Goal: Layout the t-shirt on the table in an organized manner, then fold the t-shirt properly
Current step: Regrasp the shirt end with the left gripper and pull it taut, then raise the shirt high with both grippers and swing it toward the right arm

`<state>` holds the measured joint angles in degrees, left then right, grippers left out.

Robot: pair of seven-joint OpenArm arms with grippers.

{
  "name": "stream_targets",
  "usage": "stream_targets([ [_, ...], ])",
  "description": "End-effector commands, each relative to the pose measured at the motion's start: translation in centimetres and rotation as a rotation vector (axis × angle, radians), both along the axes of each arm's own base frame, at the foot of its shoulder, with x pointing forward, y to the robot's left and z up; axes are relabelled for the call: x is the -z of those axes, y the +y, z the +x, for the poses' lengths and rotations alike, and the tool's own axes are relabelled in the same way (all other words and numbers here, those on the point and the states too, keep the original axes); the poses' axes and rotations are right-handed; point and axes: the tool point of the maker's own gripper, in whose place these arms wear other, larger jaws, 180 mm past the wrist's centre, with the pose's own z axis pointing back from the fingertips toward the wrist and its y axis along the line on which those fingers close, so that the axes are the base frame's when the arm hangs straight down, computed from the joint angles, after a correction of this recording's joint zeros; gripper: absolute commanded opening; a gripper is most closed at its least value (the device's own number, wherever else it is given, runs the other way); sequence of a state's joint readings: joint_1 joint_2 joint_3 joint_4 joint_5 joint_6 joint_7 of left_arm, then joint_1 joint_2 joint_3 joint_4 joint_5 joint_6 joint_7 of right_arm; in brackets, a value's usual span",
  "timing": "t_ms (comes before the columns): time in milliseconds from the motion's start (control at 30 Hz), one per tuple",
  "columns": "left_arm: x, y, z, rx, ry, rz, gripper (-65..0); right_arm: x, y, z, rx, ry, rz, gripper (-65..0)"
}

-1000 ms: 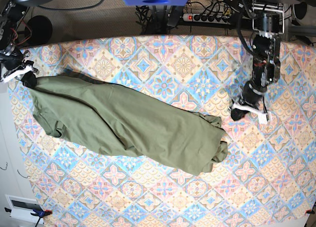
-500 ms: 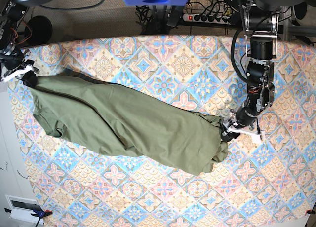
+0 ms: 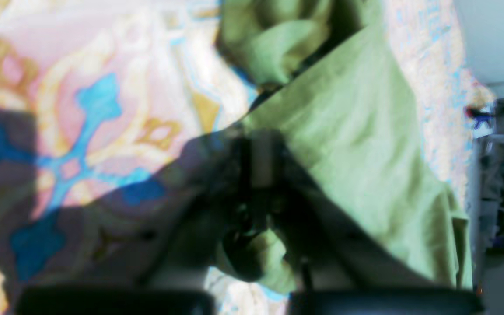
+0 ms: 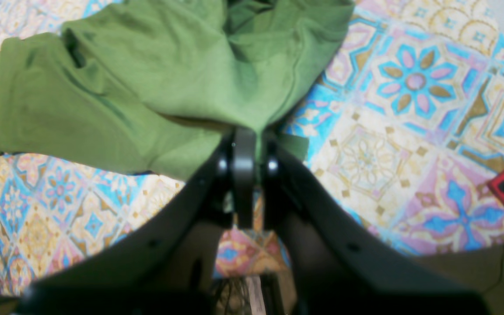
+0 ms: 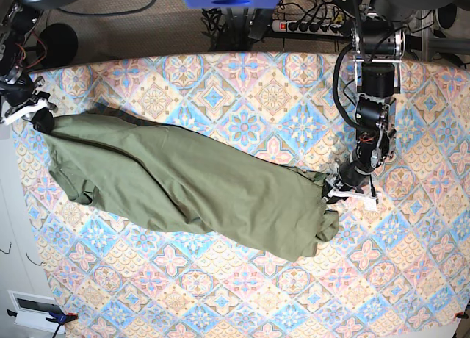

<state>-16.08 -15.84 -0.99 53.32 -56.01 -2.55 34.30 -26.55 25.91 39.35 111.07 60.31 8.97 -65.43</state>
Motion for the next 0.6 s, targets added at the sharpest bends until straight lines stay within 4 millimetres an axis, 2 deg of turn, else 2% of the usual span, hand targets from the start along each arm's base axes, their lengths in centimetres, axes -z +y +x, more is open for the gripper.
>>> stream_targets([
  [0, -1.2, 0.2, 1.0, 0.000, -0.024, 0.001, -65.0, -1.4, -0.4, 0.6, -0.010, -0.043, -0.025, -64.3],
  [133, -3.1, 0.3, 2.0, 0.008, -0.077, 0.013, -65.0, -1.9, -0.5, 1.2, -0.005, -0.064, -0.024, -64.3],
  [367, -9.6, 0.1, 3.8, 0.068, -0.228, 0.042, -65.0, -5.5, -0.5, 4.9, -0.002, -0.213, -0.020, -64.3],
  [433, -11.8, 1.1, 4.1, 0.048, -0.274, 0.018, -65.0, -6.1, -0.8, 5.7, 0.006, -0.238, -0.013, -64.3],
  [500, -13.2, 1.7, 4.2, 0.038, -0.299, -0.016, -65.0, -6.3, -1.1, 6.2, 0.016, -0.254, -0.002, -64.3],
  [567, -15.2, 2.3, 5.3, 0.033, -0.341, -0.024, -65.0, -6.4, -1.8, 7.1, 0.040, -0.268, 0.024, -64.3],
])
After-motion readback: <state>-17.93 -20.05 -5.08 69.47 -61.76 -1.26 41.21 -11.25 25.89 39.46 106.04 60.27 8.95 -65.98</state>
